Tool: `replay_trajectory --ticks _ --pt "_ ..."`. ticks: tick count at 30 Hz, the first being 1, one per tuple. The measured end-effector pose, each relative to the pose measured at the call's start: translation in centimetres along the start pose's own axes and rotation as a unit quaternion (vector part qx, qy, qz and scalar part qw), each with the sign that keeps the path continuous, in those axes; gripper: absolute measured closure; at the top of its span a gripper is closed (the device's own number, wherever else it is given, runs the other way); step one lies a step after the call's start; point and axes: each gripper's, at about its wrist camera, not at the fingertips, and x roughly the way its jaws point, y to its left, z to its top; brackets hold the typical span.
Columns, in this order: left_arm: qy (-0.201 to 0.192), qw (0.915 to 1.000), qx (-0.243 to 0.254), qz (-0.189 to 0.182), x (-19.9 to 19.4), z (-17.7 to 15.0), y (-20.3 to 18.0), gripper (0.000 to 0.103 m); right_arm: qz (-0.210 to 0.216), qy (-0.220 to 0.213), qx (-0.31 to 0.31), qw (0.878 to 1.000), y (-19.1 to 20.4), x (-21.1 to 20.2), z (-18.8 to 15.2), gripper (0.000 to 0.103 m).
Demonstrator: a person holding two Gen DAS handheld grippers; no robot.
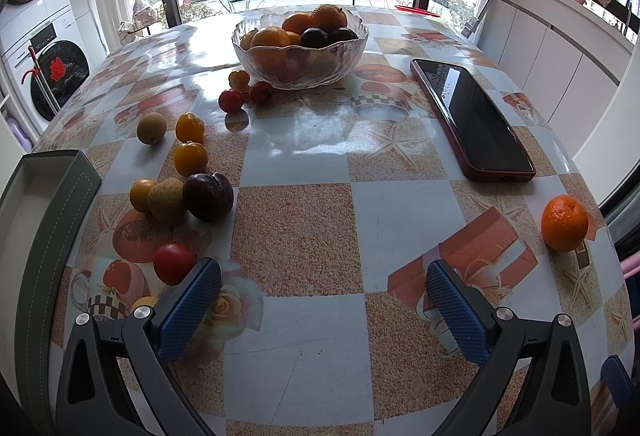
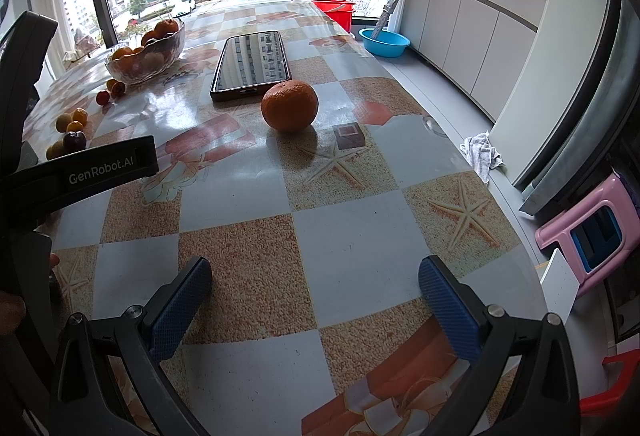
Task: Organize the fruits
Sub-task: 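Move the right tool toward the orange while the left tool approaches a dark plum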
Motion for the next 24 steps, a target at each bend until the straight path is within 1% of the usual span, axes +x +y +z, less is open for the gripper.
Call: replay_trajectory --ticks 7,10,11,13,15,16,18,19,20,21,22,23,24 --pt "0.001 1.0 0.003 -0.003 0.3 0.2 -0.1 0.0 0.0 0.0 0.0 1.0 0.0 0.0 0.0 0.0" --pt "0.006 0.9997 0.011 -0.019 0.0 0.2 0.0 0.0 0.001 0.0 0.0 1.0 0.0 0.0 0.0 0.0" --pt "0.008 0.9995 0.005 -0.029 -0.1 0.3 0.4 0.0 0.0 0.0 0.0 1.0 0.0 0.0 0.0 0.0" --pt "-0.007 0.9984 -0.013 -0.054 -1.6 0.5 1.7 0.0 0.0 0.0 0.0 1.0 0.0 0.0 0.0 0.0" --pt "-0.029 0.9973 -0.022 -0.065 -3.5 0.7 2.9 0.0 0.0 0.0 0.0 1.0 0.0 0.0 0.0 0.0" --pt "-0.037 0.9964 -0.022 -0.073 -4.1 0.8 3.2 0.0 0.0 0.0 0.0 1.0 0.0 0.0 0.0 0.0" --pt "-0.065 0.9915 -0.014 -0.111 -6.5 0.2 4.6 0.0 0.0 0.0 0.0 1.0 0.0 0.0 0.0 0.0" --pt "-0.072 0.9905 -0.01 -0.117 -7.1 -0.2 5.0 0.0 0.0 0.0 0.0 1.0 0.0 0.0 0.0 0.0" --pt "-0.08 0.9904 -0.002 -0.112 -8.1 -1.0 5.6 0.0 0.0 0.0 0.0 1.0 0.0 0.0 0.0 0.0" --pt "-0.081 0.991 -0.001 -0.107 -8.5 -1.7 5.9 0.0 0.0 0.0 0.0 1.0 0.0 0.0 0.0 0.0" --pt "-0.067 0.9919 0.001 -0.108 -8.8 -2.5 6.3 0.0 -0.001 0.0 0.0 1.0 0.0 0.0 -0.1 0.0" --pt "-0.049 0.9925 0.004 -0.112 -8.9 -2.8 6.4 0.0 0.0 0.0 0.0 1.0 -0.1 0.0 0.0 0.0" --pt "-0.018 0.9933 0.007 -0.114 -8.7 -3.7 6.4 0.0 0.001 0.0 0.0 1.0 -0.1 0.0 0.0 0.0"
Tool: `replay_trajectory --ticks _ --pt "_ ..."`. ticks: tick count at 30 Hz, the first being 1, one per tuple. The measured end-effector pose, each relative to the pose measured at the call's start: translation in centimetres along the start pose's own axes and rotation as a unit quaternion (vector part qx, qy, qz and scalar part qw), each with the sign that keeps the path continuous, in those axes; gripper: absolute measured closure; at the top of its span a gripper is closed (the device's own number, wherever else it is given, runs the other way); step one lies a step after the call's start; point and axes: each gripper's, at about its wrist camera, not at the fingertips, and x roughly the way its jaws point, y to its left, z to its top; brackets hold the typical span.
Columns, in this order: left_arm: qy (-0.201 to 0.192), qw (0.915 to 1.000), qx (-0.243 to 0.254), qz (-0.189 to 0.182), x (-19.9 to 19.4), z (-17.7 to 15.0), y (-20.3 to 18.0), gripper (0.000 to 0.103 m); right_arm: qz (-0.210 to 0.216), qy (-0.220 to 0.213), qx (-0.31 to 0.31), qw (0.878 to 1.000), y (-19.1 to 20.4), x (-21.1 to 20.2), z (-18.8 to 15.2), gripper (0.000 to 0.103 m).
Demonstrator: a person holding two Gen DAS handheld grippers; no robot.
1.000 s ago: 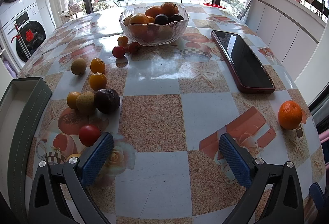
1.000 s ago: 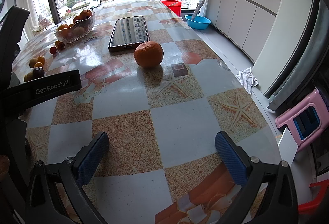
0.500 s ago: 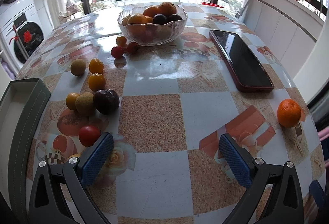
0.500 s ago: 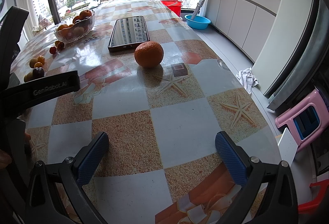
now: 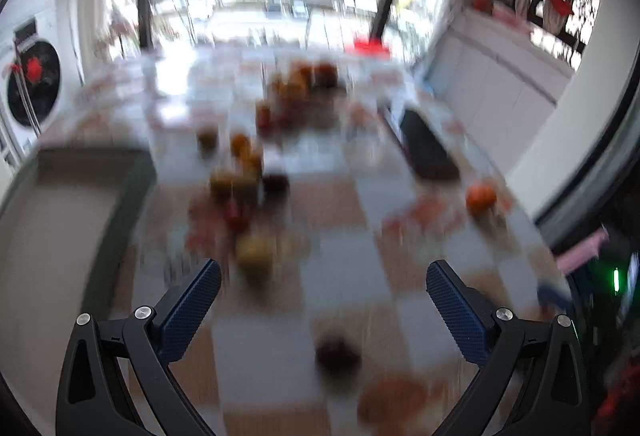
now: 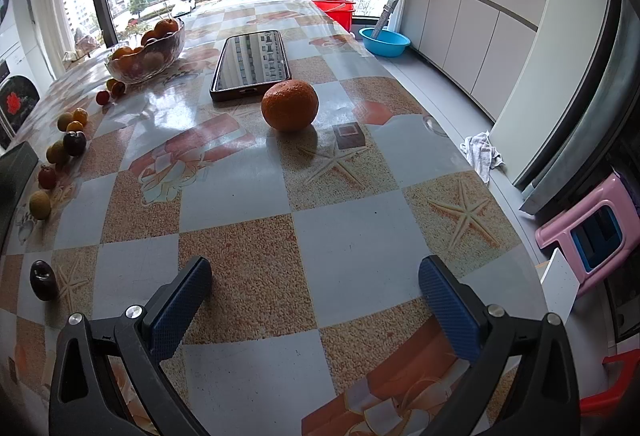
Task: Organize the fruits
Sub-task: 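Move the right tool toward the orange while the left tool approaches a dark plum, then grasp the orange with the right tool while the left tool grasps the dark plum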
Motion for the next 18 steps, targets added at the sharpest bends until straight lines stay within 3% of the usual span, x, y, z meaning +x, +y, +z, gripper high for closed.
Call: replay_trajectory --ticks 6,9,12,18 --pt "0.023 0.9988 0.026 0.036 1.3 -2.7 -1.1 0.0 0.012 0.039 -0.017 0.999 0.0 0.4 1.2 0.0" --pt "0.034 0.9983 0.031 0.037 2.7 -2.7 -1.5 0.0 0.049 0.036 -0.008 0.998 -0.4 0.4 2.7 0.0" --pt "0.041 0.996 0.046 0.064 4.0 -3.0 -1.7 0.0 0.063 0.026 -0.006 0.998 -0.3 0.9 5.0 0.0" --pt "0.034 0.9957 0.052 0.069 4.0 -3.4 -1.8 0.0 0.058 0.027 -0.021 0.998 1.3 4.3 8.8 0.0"
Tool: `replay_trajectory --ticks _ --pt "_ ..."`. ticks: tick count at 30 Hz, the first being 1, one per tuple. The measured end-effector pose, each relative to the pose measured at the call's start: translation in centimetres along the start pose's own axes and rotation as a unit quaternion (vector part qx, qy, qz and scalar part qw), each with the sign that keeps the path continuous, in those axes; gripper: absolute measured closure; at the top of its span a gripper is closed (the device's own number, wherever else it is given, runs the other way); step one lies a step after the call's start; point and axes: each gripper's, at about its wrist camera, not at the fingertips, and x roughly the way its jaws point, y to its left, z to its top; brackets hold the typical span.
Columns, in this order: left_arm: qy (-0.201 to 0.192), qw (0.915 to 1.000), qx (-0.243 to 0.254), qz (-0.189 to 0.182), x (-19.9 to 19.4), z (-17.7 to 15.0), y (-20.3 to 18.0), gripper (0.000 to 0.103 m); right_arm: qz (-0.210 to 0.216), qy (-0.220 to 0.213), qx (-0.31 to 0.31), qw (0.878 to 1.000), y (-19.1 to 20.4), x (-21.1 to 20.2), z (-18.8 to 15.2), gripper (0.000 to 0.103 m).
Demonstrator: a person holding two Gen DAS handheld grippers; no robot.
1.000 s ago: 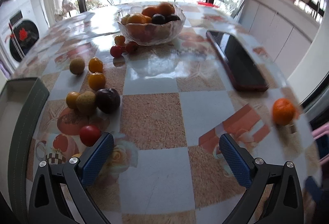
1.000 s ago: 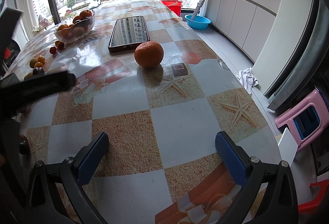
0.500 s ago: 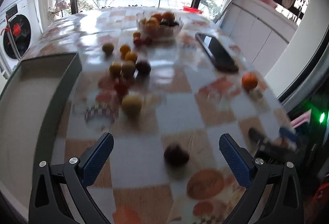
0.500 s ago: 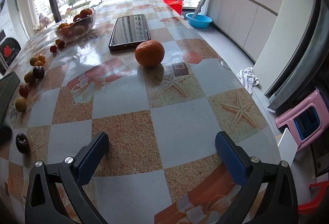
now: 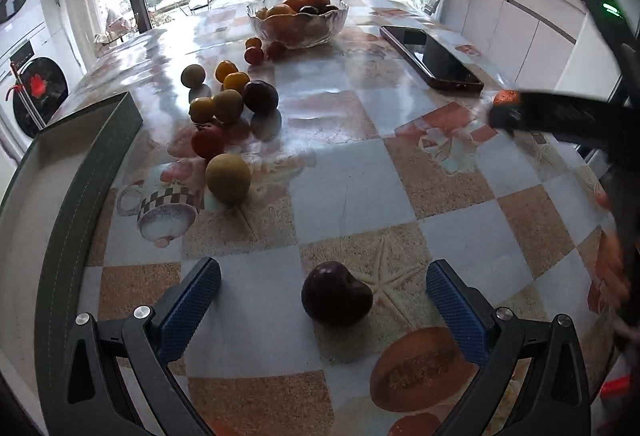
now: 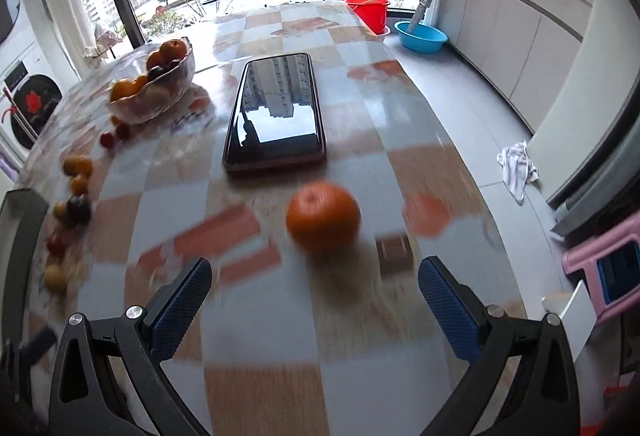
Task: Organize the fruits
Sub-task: 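Grasp the orange with the right tool while the left tool grasps the dark plum, then carry both fruits into the grey tray and open both tools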
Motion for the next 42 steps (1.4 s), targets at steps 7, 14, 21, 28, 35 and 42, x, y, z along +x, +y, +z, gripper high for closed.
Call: replay_trajectory --ticks 7,14,21,28,35,42 --pt "0.013 0.9999 -0.005 0.004 0.0 0.5 0.0 0.012 -0.008 -0.002 -0.018 1.0 1.1 1.3 1.0 0.061" --pt "-0.004 0.9995 -0.012 -0.03 -1.5 0.2 0.6 0.075 0.089 0.01 -0.001 0.996 0.1 -2.1 -2.5 0.061" --pt "-0.013 0.9985 -0.024 -0.047 -4.1 -0.5 2.2 0.075 0.131 0.042 0.002 0.991 0.8 -4.2 -7.2 0.061" --pt "-0.053 0.9977 -0.041 0.001 -8.1 -0.6 7.8 0.075 0.161 0.057 -0.032 0.985 5.4 -5.9 -7.9 0.061" --pt "-0.059 0.9893 -0.106 0.081 -9.2 -1.3 17.6 0.075 0.214 0.072 -0.098 0.969 15.1 -6.8 -7.2 0.061" --pt "-0.028 0.9794 -0.159 0.121 -6.7 -2.4 24.8 0.075 0.268 0.082 -0.151 0.948 26.2 -6.9 -5.6 0.061"
